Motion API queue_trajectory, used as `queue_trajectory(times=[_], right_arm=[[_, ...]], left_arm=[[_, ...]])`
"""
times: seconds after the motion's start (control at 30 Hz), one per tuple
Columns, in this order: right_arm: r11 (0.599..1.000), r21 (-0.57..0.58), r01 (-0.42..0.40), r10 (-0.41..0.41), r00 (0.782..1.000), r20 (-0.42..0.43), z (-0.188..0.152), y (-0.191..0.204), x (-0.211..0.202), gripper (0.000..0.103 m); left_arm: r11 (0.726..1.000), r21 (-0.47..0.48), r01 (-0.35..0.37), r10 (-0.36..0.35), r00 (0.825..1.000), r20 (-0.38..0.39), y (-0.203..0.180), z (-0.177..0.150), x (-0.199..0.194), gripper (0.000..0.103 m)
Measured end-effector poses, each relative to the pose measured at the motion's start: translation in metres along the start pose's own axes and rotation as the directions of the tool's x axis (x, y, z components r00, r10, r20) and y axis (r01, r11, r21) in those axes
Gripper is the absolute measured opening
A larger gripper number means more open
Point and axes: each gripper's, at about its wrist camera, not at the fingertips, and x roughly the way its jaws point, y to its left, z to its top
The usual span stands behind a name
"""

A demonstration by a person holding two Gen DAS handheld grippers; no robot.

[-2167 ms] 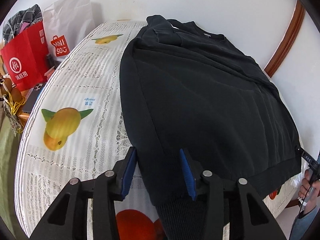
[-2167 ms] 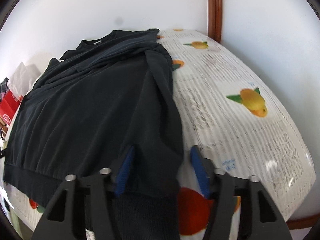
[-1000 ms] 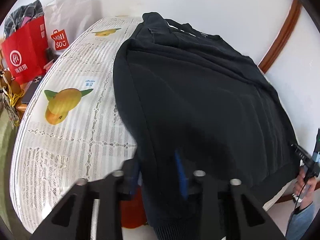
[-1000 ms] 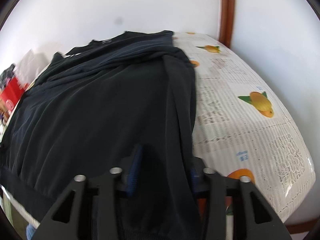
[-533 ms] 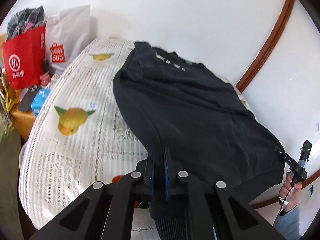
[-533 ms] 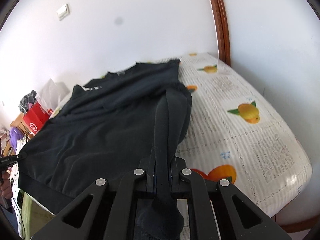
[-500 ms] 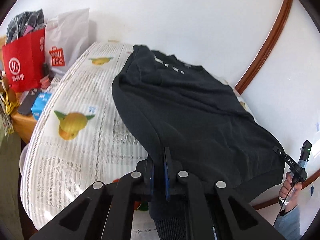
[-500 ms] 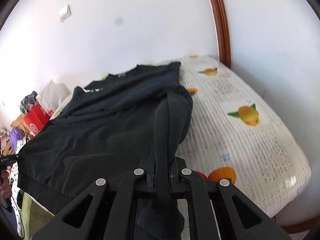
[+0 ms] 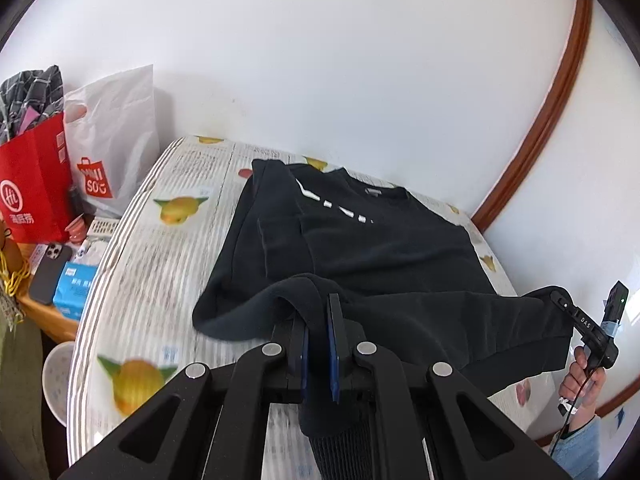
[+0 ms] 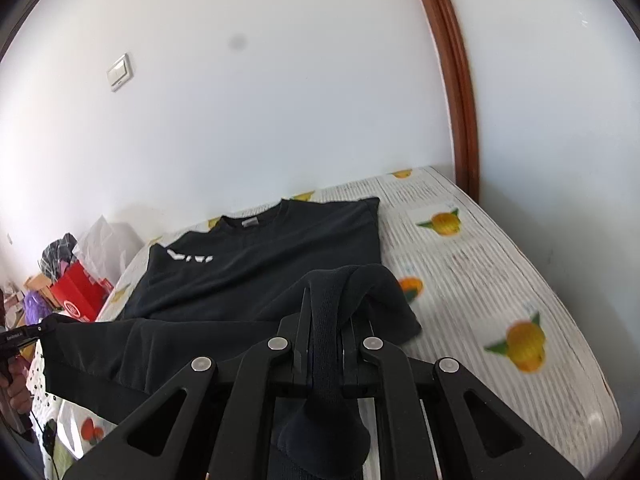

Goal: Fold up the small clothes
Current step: 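Lift the hem with both grippers, fold it toward the collar, release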

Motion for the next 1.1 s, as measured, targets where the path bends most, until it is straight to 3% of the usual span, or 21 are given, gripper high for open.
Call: queue_trajectory(times=[0.33, 0.6, 0.87, 0.97, 1.03, 1.1], right_arm=[[1.000, 0.019, 0.004, -0.003, 0.999, -0.049, 0.058, 0.004, 0.106, 0.008], [0.998, 0.038, 0.051, -0.043, 0.982, -0.182, 0.051, -0.020, 0.191, 0.008], [0.994, 0.005, 0.107, -0.102, 0.958, -0.269, 0.039, -0.028, 0.226, 0.008], [0.995, -0.010, 0.094, -0.093, 0.953, -0.289, 0.041, -0.027, 0.217, 0.018], [0.997, -0.055, 0.054, -0.069, 0.946, -0.316, 0.040, -0.021, 0.203, 0.037], [0.993, -0.116, 0.019, -0.053, 0.954, -0.294, 0.036, -0.015, 0.179, 0.040]], left_arm=[[0.996, 0.021, -0.082, 0.083, 0.996, -0.030, 0.004, 0.059, 0.083, 0.008], [0.991, 0.015, -0.130, 0.131, 0.986, -0.107, 0.025, 0.062, 0.145, 0.008], [0.989, 0.010, -0.148, 0.148, 0.976, -0.160, 0.034, 0.056, 0.170, 0.011], [0.986, 0.033, -0.161, 0.164, 0.972, -0.166, 0.029, 0.055, 0.167, 0.012], [0.983, 0.050, -0.177, 0.183, 0.968, -0.172, 0.025, 0.054, 0.163, 0.014], [0.983, 0.061, -0.174, 0.183, 0.967, -0.178, 0.022, 0.050, 0.155, 0.017]])
